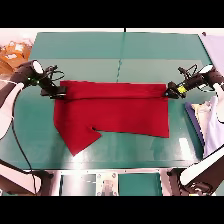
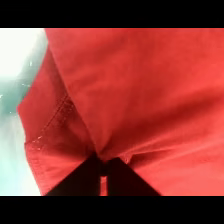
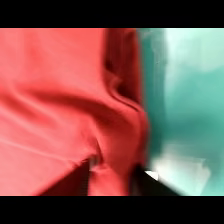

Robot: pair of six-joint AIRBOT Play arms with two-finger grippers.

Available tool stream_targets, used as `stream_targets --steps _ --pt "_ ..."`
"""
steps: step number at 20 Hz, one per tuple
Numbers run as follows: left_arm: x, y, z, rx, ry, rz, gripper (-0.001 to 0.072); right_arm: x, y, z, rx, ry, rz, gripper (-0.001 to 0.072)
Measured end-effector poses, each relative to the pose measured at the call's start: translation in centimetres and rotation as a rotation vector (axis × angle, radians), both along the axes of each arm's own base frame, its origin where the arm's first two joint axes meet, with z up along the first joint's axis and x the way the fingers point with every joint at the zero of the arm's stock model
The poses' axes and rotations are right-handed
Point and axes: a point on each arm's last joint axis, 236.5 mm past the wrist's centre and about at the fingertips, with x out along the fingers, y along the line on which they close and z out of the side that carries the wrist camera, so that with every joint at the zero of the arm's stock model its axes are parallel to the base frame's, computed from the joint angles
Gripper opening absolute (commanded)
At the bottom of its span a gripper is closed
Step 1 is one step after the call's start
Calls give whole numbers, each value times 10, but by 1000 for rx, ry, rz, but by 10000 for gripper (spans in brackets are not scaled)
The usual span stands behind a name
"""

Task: Fold the shirts.

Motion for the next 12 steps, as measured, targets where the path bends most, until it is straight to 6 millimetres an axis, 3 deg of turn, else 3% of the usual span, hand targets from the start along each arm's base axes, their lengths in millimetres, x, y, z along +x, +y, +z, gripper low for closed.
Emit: stream_targets --steps 1,3,4,5,6,7,8,9,12 --pt "-1 -2 2 -8 5 0 542 0 -1 1 -2 4 -4 352" --pt "-3 -5 12 -21 24 -10 542 -2 -10 8 -38 13 -2 352" --pt "-5 -5 20 -22 36 -20 500 -3 -14 17 -46 19 -6 351" --pt "-9 -5 29 -20 51 -32 368 -6 -17 28 -59 24 -6 350" --pt "-12 -4 38 -18 60 -45 354 -9 -19 38 -67 32 -11 346" --pt "-16 -4 47 -17 71 -56 353 -15 -26 46 -92 43 -21 210" --pt "-21 -3 55 -14 81 -65 345 -20 -33 54 -116 50 -34 30" --pt "-26 -3 63 -13 87 -74 121 -25 -35 63 -128 56 -46 17" --pt "-44 -2 86 -7 102 -94 113 -49 -38 85 -148 70 -64 16"
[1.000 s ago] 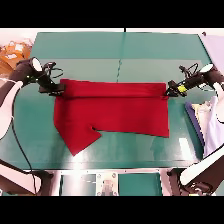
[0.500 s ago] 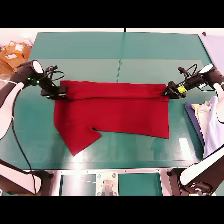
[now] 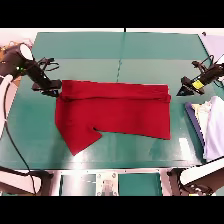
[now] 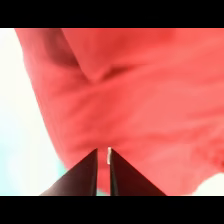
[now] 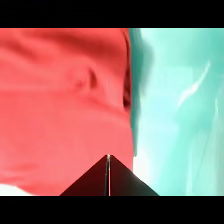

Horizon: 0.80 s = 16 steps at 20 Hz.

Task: Fold the shirts.

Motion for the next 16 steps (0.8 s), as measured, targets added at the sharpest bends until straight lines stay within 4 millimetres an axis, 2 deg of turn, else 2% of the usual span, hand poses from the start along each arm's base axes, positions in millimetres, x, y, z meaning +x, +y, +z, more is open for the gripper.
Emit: stream_targets --steps 1,2,4,6,7,8,9,10,11,12,13,14,15,16 --pt "-10 1 8 2 1 -3 109 -13 0 5 -4 11 -12 16" --pt "-19 1 14 3 -4 -4 23 -27 3 9 -2 16 -21 15" --pt "-49 0 20 4 -4 -5 23 -61 8 14 -5 25 -61 16" --pt "-82 2 15 11 -12 5 24 -105 18 9 -2 48 -133 18" --pt "-101 0 10 5 -12 11 25 -125 23 4 -3 60 -169 76" --pt "-116 -2 3 1 -13 25 27 -143 29 -4 -4 70 -199 234" --pt "-130 -1 -6 3 -17 52 61 -161 39 -13 6 80 -225 356" --pt "-142 -2 -16 2 -14 77 346 -175 48 -23 21 90 -246 383" --pt "-152 -3 -26 -3 -6 101 592 -187 56 -35 31 95 -272 383" --pt "-162 -6 -39 -14 5 132 614 -194 64 -45 50 91 -302 383" --pt "-170 -11 -50 -33 16 161 613 -201 73 -56 70 97 -326 383" --pt "-176 -17 -61 -59 22 190 574 -206 80 -66 88 98 -352 383" --pt "-180 -25 -72 -91 26 223 463 -208 86 -76 105 89 -385 383" --pt "-183 -31 -81 -119 25 252 425 -210 92 -84 123 82 -417 383"
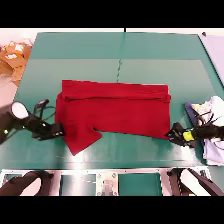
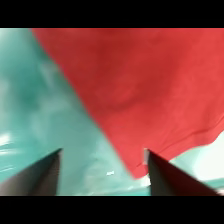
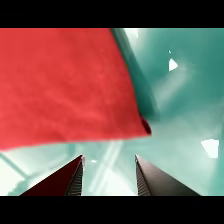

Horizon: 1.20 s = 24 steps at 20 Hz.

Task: Fold the shirts.

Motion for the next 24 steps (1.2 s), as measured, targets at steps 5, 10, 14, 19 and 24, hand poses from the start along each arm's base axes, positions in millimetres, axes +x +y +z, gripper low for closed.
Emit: stream_targets --steps 5,10,14,19,24 --pt "-5 -25 -30 -118 -25 146 422 12 17 -18 63 -63 -168 401" --pt "22 -34 -35 -183 -152 249 24 37 12 -23 67 -136 -293 205" --pt "43 -38 -23 -215 -240 241 22 52 13 -21 64 -200 -311 17" --pt "45 -41 22 -207 -306 92 22 58 8 0 62 -239 -192 16" --pt "19 -38 67 -174 -353 6 21 56 -24 37 -9 -247 -89 16"
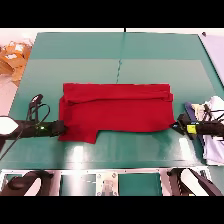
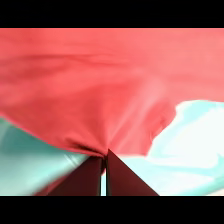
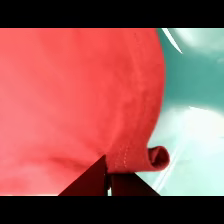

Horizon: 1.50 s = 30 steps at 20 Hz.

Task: Fold the shirts.

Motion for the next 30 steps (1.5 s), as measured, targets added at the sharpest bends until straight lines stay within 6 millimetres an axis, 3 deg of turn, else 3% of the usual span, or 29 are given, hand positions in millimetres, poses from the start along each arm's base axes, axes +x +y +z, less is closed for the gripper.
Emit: stream_targets --steps 4,7,12,17,18,19,20,22,24,26,28,30 --pt "-3 -1 23 -4 -37 -1 21 6 -8 27 -27 -19 31 16" --pt "23 0 49 -7 -126 18 21 27 -6 47 -35 -77 53 16" --pt "97 -2 69 -12 -197 -1 21 88 -6 66 -39 -156 59 16" --pt "193 -5 52 -30 -195 -3 25 162 -9 48 -17 -170 55 43" --pt "211 -4 45 -30 -193 -1 175 178 -9 41 -7 -171 47 221" --pt "231 -4 38 -29 -197 2 599 194 -11 34 -2 -174 40 319" --pt "249 -2 33 -26 -206 10 711 210 -13 28 6 -178 35 319" --pt "283 8 33 -22 -247 43 709 240 -22 27 10 -205 32 371" --pt "306 24 45 -27 -279 91 709 254 -34 33 3 -229 74 519" --pt "310 35 55 -44 -258 95 708 250 -48 36 -18 -224 143 543" --pt "302 39 58 -60 -212 72 708 236 -64 31 -40 -189 206 606" --pt "292 38 57 -73 -162 42 707 218 -74 19 -51 -146 264 606"
